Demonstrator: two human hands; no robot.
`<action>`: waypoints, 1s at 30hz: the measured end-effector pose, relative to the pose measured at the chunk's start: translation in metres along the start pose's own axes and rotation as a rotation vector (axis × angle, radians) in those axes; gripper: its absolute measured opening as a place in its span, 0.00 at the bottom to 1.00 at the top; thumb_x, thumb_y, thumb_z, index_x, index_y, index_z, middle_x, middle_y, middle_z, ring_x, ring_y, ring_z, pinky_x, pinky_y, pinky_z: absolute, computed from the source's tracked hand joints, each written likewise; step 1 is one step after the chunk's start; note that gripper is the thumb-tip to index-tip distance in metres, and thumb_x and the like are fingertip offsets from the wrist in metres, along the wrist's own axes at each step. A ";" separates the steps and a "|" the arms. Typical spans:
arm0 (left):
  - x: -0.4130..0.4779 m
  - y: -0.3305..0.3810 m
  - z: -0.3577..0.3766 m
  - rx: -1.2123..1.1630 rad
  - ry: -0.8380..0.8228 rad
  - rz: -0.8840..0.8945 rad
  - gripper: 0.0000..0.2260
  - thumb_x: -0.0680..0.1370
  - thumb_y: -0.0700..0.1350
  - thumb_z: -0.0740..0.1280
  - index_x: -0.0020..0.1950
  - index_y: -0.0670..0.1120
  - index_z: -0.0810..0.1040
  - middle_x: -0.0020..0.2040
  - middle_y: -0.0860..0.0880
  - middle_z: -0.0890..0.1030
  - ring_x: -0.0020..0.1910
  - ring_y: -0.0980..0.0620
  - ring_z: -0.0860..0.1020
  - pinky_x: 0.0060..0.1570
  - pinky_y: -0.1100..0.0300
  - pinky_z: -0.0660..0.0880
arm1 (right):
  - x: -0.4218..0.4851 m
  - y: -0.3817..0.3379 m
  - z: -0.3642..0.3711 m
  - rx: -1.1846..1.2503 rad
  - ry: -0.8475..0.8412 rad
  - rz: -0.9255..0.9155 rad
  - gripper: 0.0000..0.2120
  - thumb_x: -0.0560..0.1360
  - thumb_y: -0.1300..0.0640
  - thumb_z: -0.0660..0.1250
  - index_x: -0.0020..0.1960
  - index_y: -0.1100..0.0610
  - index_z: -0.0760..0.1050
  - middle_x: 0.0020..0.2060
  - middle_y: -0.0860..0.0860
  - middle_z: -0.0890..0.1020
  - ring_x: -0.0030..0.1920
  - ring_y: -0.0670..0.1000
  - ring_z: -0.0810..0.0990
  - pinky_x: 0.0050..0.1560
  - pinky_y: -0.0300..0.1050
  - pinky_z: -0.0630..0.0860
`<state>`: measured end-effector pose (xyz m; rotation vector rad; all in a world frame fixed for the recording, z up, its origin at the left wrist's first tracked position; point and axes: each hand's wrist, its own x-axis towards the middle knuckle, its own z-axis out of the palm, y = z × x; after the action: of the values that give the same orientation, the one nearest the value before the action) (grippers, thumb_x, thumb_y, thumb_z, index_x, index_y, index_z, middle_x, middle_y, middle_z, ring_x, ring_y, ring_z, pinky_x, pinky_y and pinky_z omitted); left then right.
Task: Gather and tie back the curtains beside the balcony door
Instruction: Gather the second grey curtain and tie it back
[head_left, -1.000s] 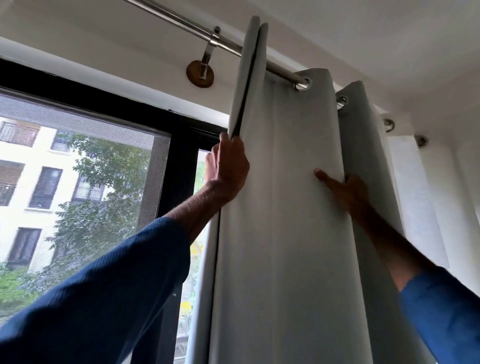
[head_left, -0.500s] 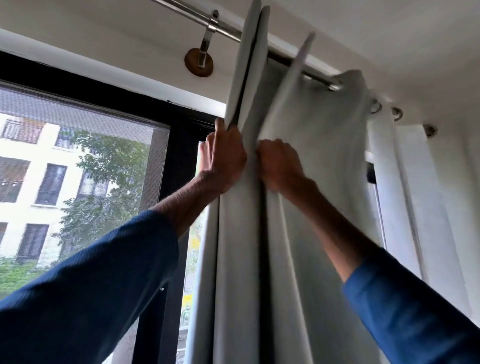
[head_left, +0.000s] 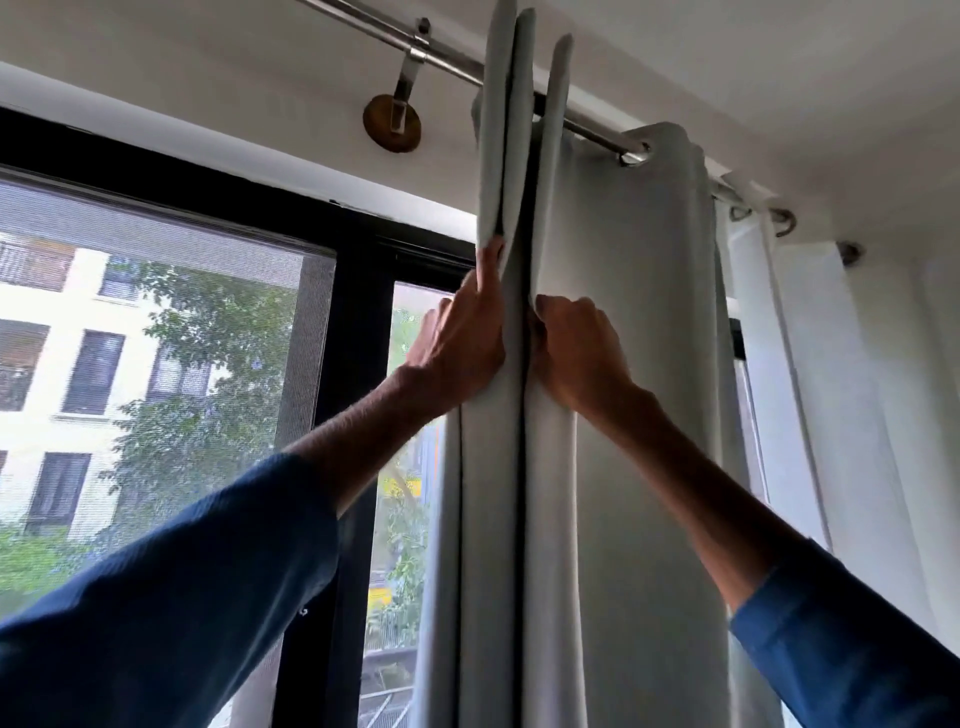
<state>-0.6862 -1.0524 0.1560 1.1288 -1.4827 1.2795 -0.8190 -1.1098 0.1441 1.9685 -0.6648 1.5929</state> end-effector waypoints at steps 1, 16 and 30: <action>-0.002 0.002 0.001 -0.023 -0.008 0.049 0.39 0.74 0.35 0.60 0.79 0.49 0.44 0.63 0.37 0.76 0.34 0.36 0.78 0.32 0.49 0.74 | -0.001 0.002 -0.001 -0.001 0.002 0.011 0.05 0.78 0.58 0.62 0.48 0.60 0.74 0.45 0.63 0.80 0.47 0.68 0.79 0.44 0.55 0.74; 0.005 0.008 -0.015 -0.323 -0.348 -0.151 0.20 0.68 0.42 0.55 0.52 0.39 0.80 0.49 0.41 0.82 0.45 0.46 0.78 0.42 0.57 0.75 | -0.037 0.002 0.003 -0.039 -0.077 0.134 0.22 0.71 0.67 0.66 0.65 0.60 0.73 0.52 0.62 0.82 0.53 0.67 0.81 0.52 0.55 0.77; 0.012 0.010 -0.008 -0.450 -0.419 -0.304 0.21 0.64 0.44 0.56 0.49 0.34 0.75 0.46 0.39 0.79 0.42 0.46 0.74 0.38 0.51 0.70 | -0.044 -0.024 0.015 0.078 0.021 0.000 0.32 0.69 0.71 0.57 0.72 0.57 0.70 0.44 0.59 0.84 0.45 0.64 0.80 0.51 0.52 0.75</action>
<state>-0.6986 -1.0454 0.1664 1.2941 -1.7064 0.4809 -0.8002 -1.0994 0.0964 2.0049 -0.6031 1.6607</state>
